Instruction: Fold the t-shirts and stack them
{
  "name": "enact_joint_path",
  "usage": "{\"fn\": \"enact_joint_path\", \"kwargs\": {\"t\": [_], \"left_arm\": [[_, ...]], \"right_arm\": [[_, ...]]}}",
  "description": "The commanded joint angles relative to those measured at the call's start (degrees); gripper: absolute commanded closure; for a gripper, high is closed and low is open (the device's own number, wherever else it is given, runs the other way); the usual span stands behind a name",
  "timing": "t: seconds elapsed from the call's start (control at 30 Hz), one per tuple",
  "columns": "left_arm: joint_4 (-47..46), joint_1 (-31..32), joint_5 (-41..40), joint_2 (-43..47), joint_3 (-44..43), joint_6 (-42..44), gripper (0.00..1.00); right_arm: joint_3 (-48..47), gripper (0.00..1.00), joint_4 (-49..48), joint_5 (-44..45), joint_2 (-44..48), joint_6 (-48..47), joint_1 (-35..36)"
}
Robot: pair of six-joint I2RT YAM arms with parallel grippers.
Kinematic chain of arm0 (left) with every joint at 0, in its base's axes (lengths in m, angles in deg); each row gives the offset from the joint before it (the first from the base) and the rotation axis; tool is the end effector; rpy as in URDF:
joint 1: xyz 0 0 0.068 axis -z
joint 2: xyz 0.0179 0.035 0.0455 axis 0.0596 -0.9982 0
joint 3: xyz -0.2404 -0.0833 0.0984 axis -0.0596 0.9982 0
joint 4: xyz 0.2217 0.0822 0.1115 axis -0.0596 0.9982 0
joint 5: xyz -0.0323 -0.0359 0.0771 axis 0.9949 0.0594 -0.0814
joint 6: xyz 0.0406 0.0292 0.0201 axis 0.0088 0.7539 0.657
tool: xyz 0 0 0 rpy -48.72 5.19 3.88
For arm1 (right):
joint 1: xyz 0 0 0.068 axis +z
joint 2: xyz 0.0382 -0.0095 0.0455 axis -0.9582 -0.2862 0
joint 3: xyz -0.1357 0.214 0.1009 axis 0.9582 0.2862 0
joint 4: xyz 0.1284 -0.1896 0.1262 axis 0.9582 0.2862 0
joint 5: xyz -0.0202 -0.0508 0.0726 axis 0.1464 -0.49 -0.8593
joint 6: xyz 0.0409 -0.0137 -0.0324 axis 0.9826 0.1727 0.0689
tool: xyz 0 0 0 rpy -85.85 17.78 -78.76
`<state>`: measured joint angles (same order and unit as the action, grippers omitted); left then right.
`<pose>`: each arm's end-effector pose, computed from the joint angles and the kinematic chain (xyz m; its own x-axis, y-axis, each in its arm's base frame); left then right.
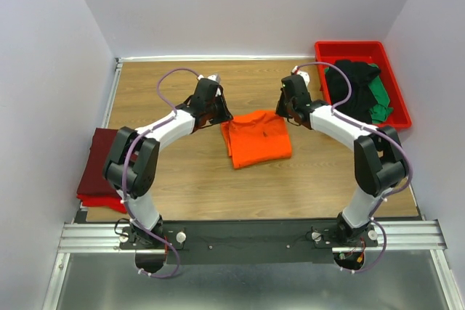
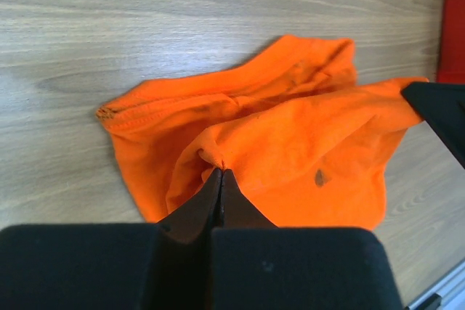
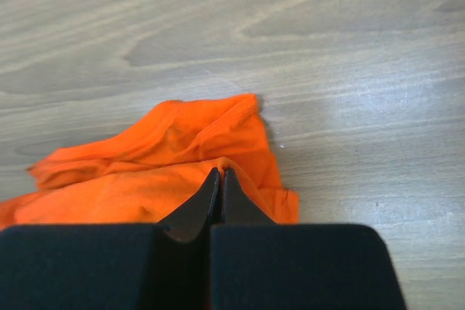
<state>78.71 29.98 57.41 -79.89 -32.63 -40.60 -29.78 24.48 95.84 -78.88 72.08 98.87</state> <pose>0.3483 -0.1802 0.2104 -0.7959 -0.3112 -0.5193 0.0437 0.8260 -0.5619 0.3556 0.1604 0.2159 -0.6622 0.2297 -0.7133 0.0840 0.9686 0.2339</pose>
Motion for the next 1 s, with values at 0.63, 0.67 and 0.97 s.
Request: {"fn": "enact_joint_path", "kwargs": {"t": [0.63, 0.67, 0.97], "left_arm": [[-0.68, -2.13, -3.55, 1.06, 6.1, -3.69, 1.0], [-0.77, -2.39, -3.29, 0.79, 5.92, -3.52, 0.96], [1.5, -5.12, -6.35, 1.14, 3.99, -3.69, 0.68]], "right_arm": [[-4.44, 0.99, -3.12, -4.44, -2.61, -0.03, -0.1], [-4.53, 0.99, -3.3, -4.62, -2.7, -0.03, -0.1], [-3.82, 0.99, -3.82, -4.88, -3.14, -0.2, -0.1]]}}
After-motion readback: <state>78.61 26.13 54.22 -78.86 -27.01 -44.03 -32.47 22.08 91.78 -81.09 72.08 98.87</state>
